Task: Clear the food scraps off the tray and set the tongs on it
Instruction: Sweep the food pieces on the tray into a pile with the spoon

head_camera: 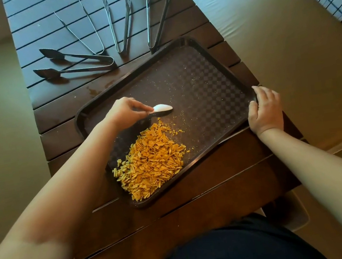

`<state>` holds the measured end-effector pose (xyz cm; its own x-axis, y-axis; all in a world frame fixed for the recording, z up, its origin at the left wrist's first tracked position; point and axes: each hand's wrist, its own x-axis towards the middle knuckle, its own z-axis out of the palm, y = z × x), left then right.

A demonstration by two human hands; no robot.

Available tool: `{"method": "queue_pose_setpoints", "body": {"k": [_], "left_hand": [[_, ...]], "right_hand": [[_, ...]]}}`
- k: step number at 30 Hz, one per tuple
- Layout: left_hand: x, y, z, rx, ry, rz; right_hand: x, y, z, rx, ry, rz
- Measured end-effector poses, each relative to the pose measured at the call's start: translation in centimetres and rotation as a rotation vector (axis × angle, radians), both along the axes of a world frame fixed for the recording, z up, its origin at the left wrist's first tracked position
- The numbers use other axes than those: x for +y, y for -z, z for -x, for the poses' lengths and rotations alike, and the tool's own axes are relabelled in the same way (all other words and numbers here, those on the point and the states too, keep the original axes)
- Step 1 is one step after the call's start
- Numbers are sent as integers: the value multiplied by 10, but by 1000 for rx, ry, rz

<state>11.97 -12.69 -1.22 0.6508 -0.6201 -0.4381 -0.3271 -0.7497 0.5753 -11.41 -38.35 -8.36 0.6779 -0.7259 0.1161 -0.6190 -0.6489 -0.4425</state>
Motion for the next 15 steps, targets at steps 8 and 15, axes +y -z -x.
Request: {"method": "queue_pose_setpoints", "body": {"k": [8, 15], "left_hand": [[30, -13, -5, 153, 81, -145], [-16, -13, 24, -29, 249, -64]], "right_hand": [[-1, 0, 0, 0, 0, 7], [0, 0, 1, 4, 4, 2]]}}
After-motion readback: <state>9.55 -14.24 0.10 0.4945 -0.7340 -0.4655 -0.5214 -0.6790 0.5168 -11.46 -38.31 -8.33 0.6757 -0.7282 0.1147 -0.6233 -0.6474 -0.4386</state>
